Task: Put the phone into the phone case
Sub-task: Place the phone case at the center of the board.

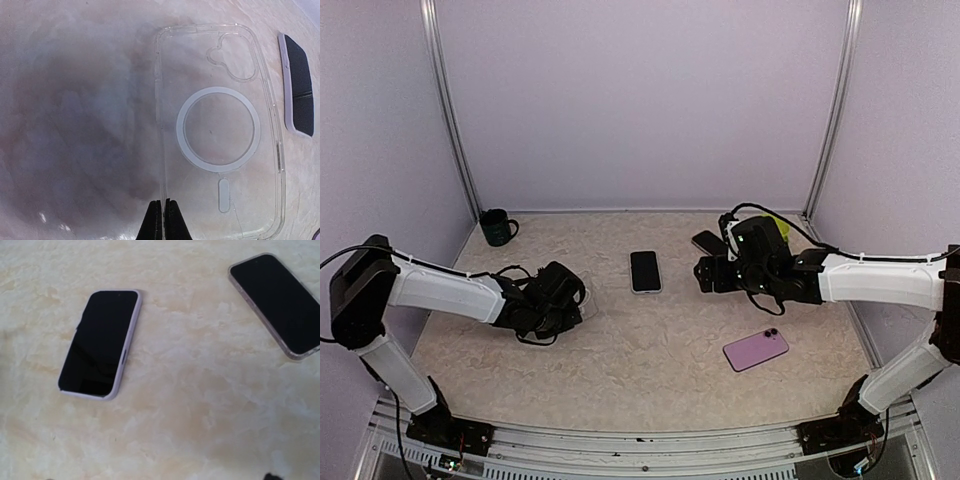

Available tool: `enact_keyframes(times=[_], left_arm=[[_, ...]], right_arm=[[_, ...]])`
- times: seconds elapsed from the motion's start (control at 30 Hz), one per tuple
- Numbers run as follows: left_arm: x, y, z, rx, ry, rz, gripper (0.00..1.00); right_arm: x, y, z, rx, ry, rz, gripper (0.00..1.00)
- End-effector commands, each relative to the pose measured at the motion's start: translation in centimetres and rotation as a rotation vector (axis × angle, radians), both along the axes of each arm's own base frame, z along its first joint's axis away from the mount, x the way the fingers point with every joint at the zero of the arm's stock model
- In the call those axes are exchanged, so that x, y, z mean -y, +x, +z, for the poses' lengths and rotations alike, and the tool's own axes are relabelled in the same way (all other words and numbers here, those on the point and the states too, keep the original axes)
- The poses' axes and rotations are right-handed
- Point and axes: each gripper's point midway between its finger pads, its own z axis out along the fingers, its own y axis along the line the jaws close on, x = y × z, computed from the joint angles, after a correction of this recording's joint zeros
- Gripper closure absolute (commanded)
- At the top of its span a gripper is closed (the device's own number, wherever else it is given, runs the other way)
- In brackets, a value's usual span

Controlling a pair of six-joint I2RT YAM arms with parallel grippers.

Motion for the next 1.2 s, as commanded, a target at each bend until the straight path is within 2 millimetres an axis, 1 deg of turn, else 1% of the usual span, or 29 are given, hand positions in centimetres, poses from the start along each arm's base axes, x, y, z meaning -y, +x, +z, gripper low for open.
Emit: enact_keyframes(times=[0.0, 0.17, 0.27, 0.37, 0.57, 0.73, 0.87, 0.93, 1.03, 1.17], left_arm=[[1.1, -3.3, -0.8, -0.048, 0.002, 0.014, 1.0], [3.7, -6.2, -1.6, -0.081, 0.031, -0.033, 1.0], [5.1, -7.2, -1.7, -0.082, 0.025, -0.056, 1.0], [6.1, -7.7, -2.0, -0.096, 0.023, -0.076, 1.0], [7.5, -7.9, -2.9, -0.118, 0.025, -0.119, 1.0], [8.3, -8.0, -3.3, -0.124, 0.014, -0.146, 0.93], [8.8, -8.0, -3.2, -0.122, -0.003, -0.16, 0.9], [9.0, -7.9, -3.0, -0.115, -0.014, -0.166, 0.88], [9.4, -7.8, -2.1, -0.09, -0.049, -0.18, 0.84], [10.0, -7.5, -0.4, -0.049, -0.1, -0.201, 0.74]], right_arm=[[-0.5, -0.7, 0.5, 0.009, 0.03, 0.03, 0.12], [-0.9, -1.0, 0.4, 0.003, 0.044, 0.046, 0.12], [-1.4, -1.3, 0.2, -0.005, 0.048, 0.063, 0.12], [-1.9, -1.5, -0.2, -0.013, 0.044, 0.077, 0.12], [-2.3, -1.9, -0.7, -0.02, 0.025, 0.092, 0.13], [-2.6, -1.9, -1.3, -0.029, 0.005, 0.104, 0.13], [-3.4, -1.8, -1.8, -0.04, 0.002, 0.122, 0.13], [-3.9, -1.8, -2.3, -0.051, -0.008, 0.135, 0.13], [-4.6, -1.7, -2.9, -0.06, -0.022, 0.148, 0.13], [-6.0, -1.7, -3.3, -0.062, -0.031, 0.169, 0.13]])
